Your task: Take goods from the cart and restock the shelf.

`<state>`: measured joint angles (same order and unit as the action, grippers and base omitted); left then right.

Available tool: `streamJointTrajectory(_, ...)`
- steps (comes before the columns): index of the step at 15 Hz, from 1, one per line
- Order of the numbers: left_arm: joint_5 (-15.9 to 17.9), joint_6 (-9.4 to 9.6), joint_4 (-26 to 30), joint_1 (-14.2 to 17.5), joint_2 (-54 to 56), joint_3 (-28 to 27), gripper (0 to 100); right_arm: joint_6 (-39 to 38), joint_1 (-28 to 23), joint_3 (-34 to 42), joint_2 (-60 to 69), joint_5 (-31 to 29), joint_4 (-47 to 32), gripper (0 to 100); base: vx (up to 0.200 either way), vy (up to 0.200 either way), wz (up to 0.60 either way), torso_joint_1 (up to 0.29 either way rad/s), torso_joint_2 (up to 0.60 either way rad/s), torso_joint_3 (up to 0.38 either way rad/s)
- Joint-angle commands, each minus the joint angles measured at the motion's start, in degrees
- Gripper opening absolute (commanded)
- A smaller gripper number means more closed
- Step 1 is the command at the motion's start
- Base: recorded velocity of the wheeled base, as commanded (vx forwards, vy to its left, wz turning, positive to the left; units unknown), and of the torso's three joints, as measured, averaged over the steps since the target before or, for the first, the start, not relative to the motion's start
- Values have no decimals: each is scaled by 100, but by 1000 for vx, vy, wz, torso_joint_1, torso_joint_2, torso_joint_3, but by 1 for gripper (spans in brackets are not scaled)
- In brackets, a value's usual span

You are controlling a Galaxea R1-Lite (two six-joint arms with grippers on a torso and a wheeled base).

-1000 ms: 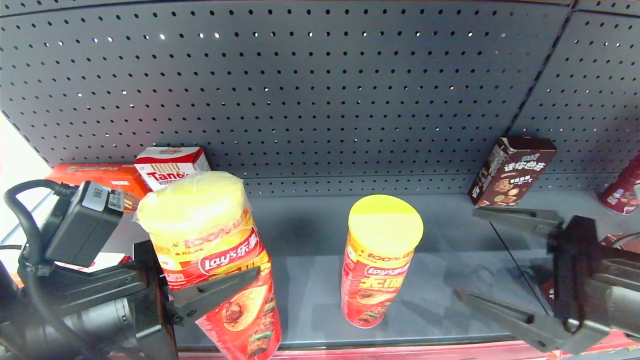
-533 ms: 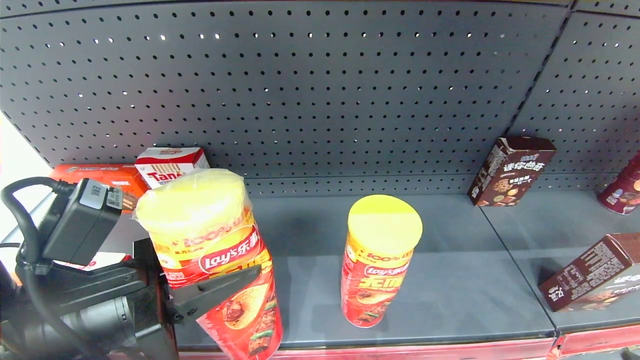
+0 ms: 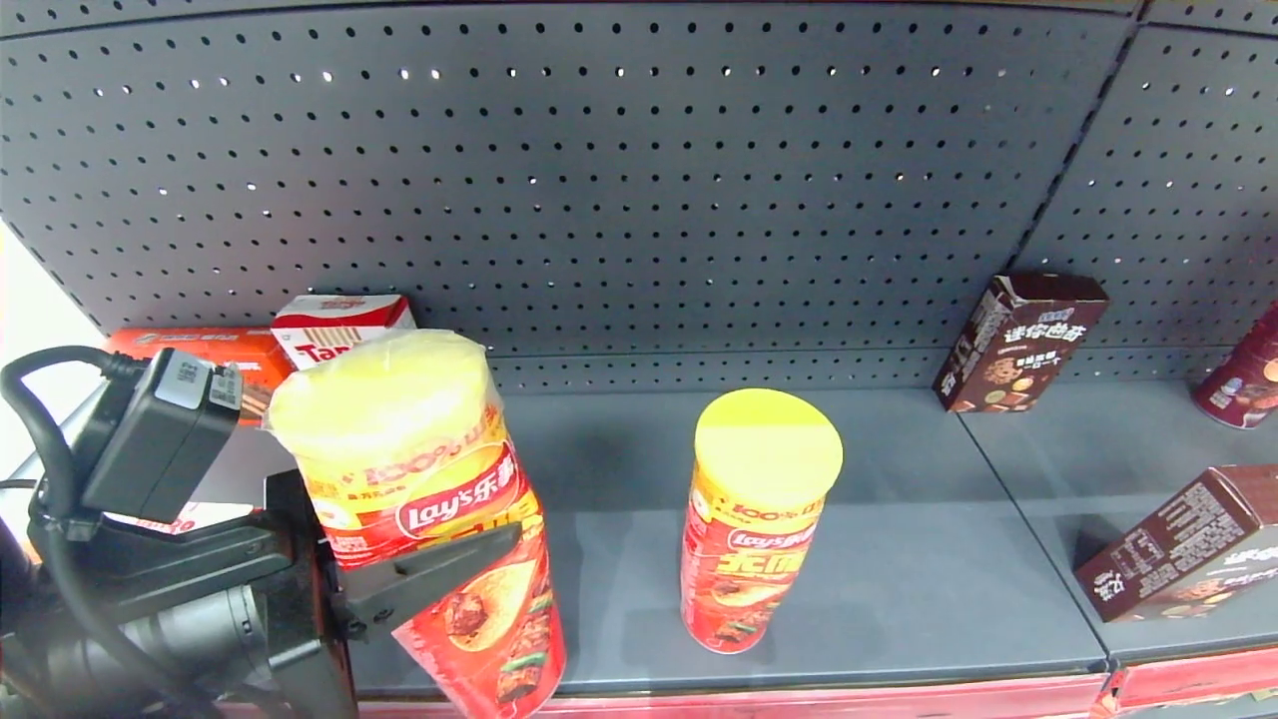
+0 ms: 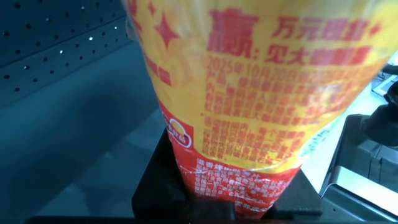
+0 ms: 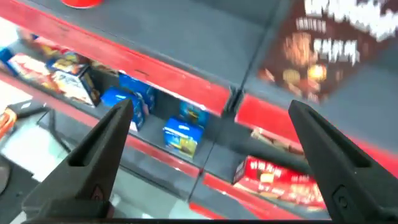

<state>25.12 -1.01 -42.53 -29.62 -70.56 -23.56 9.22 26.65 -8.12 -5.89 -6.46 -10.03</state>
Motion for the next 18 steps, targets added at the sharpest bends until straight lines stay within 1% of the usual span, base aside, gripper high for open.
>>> streamJointTrajectory(1, 1, -4, -1, -70, -37, -25, 0, -342, -784, 188, -18, -31, 1, 100, 0, 0, 0, 0, 0, 0)
streamJointTrajectory(2, 1, -4, -1, -87, -54, -43, 0, -421, -1215, 197, -149, -13, 1, 100, 0, 0, 0, 0, 0, 0)
streamJointTrajectory(3, 1, -4, -1, -114, -63, -43, 0, -438, -1513, 205, -185, -4, 10, 100, 0, 0, 0, 0, 0, 0)
streamJointTrajectory(4, 1, -4, -9, -193, -98, -52, 0, -517, -2014, 205, -88, -4, 10, 100, 0, 0, 0, 0, 0, 0)
streamJointTrajectory(5, -8, 5, -9, -228, -125, -52, 0, -596, -2173, 223, 0, -22, 19, 100, 0, 0, 0, 0, 0, 0)
streamJointTrajectory(6, -8, 13, -1, -334, -151, -52, 0, -719, -2173, 320, 9, -250, 230, 100, 0, 0, 0, 0, 0, 0)
streamJointTrajectory(7, -16, 5, -1, -448, -195, -52, 0, -684, -2173, 495, 9, -321, 573, 100, 0, 0, 0, 0, 0, 0)
streamJointTrajectory(8, -25, 13, -1, -545, -248, -78, 0, -667, -2173, 583, 9, -259, 819, 100, 0, 0, 0, 0, 0, 0)
streamJointTrajectory(10, -25, 5, 43, -571, -318, -201, 0, -658, -2173, 610, 9, -224, 889, 100, 0, 0, 0, 0, 0, 0)
streamJointTrajectory(13, -8, 5, 61, -580, -547, -799, 0, -684, -2164, 610, 9, -180, 880, 100, 0, 0, 0, 0, 0, 0)
streamJointTrajectory(14, -8, 5, 78, -553, -573, -887, 0, -711, -2164, 610, 9, -22, 880, 100, 0, 0, 0, 0, 0, 0)
streamJointTrajectory(15, 36, 5, 158, -562, -687, -983, 0, -649, -2164, 636, 9, 620, 924, 100, 0, 0, 0, 0, 0, 0)
streamJointTrajectory(16, 159, 5, 175, -536, -740, -1001, 0, -412, -2173, 645, 9, 1103, 933, 100, 0, 0, 0, 0, 0, 0)
streamJointTrajectory(17, 186, 5, 166, -527, -810, -992, 0, -139, -2173, 645, 9, 1507, 951, 100, 0, 0, 0, 0, 0, 0)
streamJointTrajectory(18, 186, 13, 140, -527, -889, -1010, 0, -131, -2173, 645, 9, 1437, 951, 100, 0, 0, 0, 0, 0, 0)
